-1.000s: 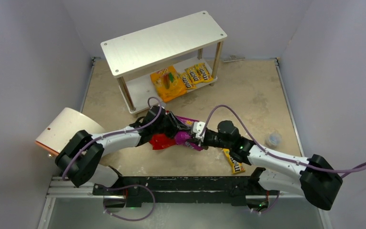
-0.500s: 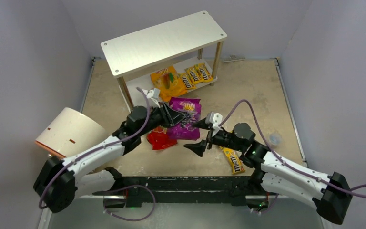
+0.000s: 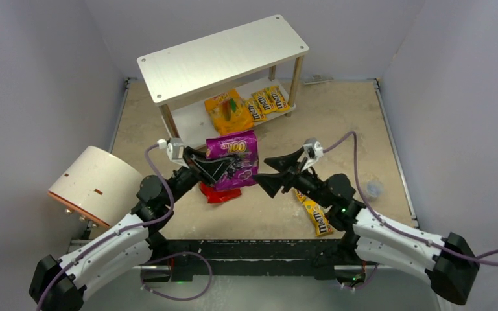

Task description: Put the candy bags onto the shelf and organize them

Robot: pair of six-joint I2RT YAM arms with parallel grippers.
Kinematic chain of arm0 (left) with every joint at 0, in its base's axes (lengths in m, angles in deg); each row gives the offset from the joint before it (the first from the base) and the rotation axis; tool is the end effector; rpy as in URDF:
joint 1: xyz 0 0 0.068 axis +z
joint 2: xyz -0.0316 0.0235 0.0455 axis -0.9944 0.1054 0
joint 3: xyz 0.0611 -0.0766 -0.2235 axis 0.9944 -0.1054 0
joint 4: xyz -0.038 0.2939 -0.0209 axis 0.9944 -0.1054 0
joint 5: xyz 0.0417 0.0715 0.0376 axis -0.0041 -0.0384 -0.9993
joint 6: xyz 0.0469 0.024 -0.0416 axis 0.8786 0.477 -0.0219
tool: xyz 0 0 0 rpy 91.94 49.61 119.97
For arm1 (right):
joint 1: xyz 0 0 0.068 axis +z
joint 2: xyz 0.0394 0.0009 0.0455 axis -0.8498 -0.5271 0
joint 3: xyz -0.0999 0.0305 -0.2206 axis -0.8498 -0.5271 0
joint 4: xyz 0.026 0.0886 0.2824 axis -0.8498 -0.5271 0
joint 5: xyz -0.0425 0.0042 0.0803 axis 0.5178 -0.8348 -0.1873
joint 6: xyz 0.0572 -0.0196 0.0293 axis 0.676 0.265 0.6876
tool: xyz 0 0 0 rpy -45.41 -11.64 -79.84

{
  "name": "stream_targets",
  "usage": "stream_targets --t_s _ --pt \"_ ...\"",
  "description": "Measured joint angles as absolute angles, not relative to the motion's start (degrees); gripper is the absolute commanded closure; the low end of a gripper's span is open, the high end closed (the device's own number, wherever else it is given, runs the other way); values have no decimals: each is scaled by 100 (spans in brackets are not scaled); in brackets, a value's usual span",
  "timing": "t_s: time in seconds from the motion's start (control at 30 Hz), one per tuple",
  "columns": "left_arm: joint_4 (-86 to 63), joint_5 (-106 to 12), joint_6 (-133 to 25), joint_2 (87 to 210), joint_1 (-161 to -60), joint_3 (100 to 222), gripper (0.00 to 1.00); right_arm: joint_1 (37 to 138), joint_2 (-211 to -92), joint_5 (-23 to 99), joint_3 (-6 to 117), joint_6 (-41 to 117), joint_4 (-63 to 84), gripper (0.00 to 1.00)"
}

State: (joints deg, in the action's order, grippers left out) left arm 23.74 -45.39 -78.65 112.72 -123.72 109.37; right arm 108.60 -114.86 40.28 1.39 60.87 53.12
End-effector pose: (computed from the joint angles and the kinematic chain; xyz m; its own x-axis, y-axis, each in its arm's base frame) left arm 0.1844 -0.1657 0.2660 -0.2570 -0.5473 -0.7965 0.7516 0.4049 -0.5207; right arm 0.1600 0.2012 0.2628 -0.2301 0.4980 -0.8361 -0.8165 0.3686 0.4443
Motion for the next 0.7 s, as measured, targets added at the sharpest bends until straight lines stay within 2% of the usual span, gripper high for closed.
stream_targets --t_s 0.27,0.53,0.6,0.63,0.67,0.7 --pt "2765 -4533 -8026 11218 -12359 10764 95 10860 -13245 3626 377 6670 6648 13" --pt "2877 -4572 -8099 11060 -12361 10762 95 10812 -14028 3206 652 7020 8014 33" --pt "2894 -4598 -8103 11058 -12361 10762 94 10786 -14211 3121 665 7136 8304 41" --pt "2896 -4616 -8105 11058 -12355 10762 94 10766 -14312 3083 681 7199 8444 48" --pt "2901 -4631 -8105 11058 -12344 10764 93 10753 -14410 3046 698 7265 8573 61" --pt "2901 -4646 -8107 11060 -12333 10762 92 10740 -14496 3011 722 7308 8680 70"
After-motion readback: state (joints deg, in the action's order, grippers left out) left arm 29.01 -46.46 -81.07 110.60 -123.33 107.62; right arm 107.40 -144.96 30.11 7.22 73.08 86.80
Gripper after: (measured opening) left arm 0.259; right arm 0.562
